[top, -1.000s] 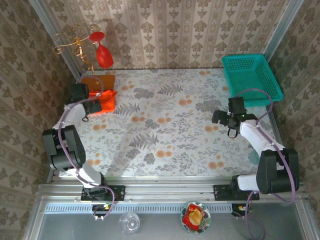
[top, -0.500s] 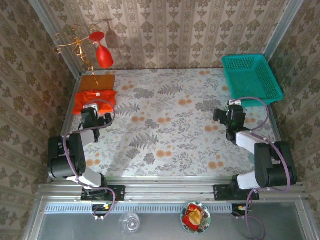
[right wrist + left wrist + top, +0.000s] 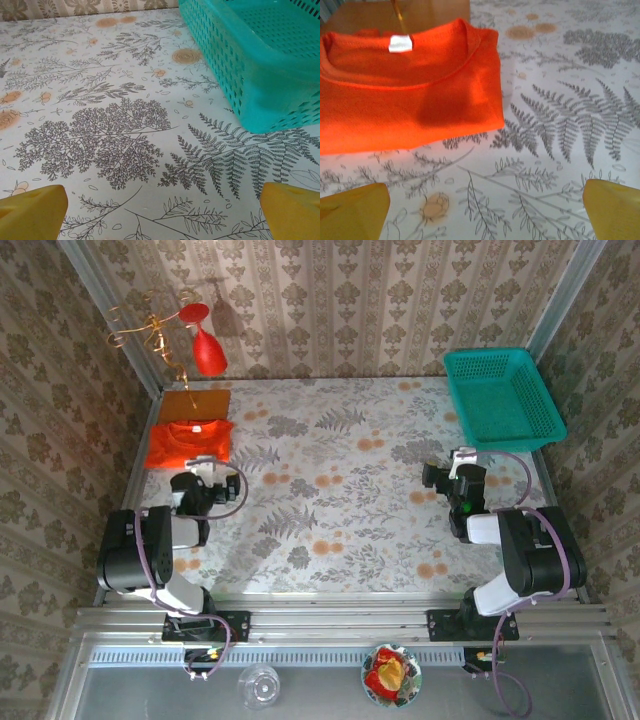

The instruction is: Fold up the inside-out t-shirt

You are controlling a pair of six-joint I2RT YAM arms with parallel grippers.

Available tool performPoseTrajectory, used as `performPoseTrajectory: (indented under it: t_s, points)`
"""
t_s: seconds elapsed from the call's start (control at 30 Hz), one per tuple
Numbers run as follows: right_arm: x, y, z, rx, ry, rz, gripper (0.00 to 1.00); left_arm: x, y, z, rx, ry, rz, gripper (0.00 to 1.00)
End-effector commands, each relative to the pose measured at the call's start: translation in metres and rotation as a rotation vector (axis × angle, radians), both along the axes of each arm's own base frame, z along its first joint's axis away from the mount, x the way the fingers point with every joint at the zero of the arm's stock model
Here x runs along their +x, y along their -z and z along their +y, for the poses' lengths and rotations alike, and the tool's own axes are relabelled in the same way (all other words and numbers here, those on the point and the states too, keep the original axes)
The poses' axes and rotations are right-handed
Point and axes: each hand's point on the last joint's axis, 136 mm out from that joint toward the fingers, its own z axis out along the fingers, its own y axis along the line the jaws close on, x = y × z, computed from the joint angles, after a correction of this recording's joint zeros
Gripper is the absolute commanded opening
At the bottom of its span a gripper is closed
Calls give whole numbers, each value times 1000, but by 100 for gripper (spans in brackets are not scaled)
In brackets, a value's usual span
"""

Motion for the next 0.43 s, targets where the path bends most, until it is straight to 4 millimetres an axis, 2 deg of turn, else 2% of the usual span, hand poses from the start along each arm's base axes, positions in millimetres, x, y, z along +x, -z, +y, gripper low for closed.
performPoseTrajectory:
  t_s: [0.0,0.23,0.4]
  points:
    - [8,-14,5,-19,-23,-54,100,10,-21,-3,61,1,-88,100]
    - [12,-12,8,-18,-42,-36,100,6,-23,-5,81,-10,-113,100]
    - [7,-15,8,-16,-44,-63,100,12,-21,-1,74,-26,-80,100]
